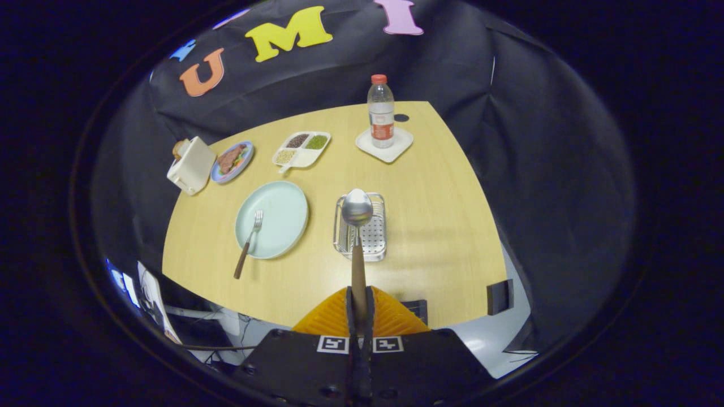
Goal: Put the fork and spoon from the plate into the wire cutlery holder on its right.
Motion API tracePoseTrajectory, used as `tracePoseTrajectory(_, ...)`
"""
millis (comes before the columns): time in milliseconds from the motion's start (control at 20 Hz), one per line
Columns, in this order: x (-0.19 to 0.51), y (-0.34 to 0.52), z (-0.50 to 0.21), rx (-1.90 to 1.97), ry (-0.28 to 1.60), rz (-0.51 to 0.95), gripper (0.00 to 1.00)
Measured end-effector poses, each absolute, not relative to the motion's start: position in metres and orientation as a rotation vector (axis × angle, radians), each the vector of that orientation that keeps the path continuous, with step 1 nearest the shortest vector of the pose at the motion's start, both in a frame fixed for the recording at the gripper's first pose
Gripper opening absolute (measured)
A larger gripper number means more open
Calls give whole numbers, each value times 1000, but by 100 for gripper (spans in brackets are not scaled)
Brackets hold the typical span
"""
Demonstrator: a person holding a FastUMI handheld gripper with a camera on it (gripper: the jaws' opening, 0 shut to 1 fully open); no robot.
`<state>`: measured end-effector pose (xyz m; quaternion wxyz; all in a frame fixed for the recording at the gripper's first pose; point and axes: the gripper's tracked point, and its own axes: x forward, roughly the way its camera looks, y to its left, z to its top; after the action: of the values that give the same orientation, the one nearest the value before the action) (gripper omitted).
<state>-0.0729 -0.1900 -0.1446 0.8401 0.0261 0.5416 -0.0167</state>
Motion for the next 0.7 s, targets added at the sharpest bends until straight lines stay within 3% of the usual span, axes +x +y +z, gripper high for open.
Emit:
tracePoseTrajectory(450, -66, -192, -169, 122, 1237, -67, 1)
tracePoseTrajectory(550, -57, -191, -166, 121, 1216, -70, 8)
tracePoseTrajectory(650, -51, -187, -161, 116, 1189, -64, 22)
tracePoseTrajectory(700, -49, -183, -159, 120, 1177, -59, 40)
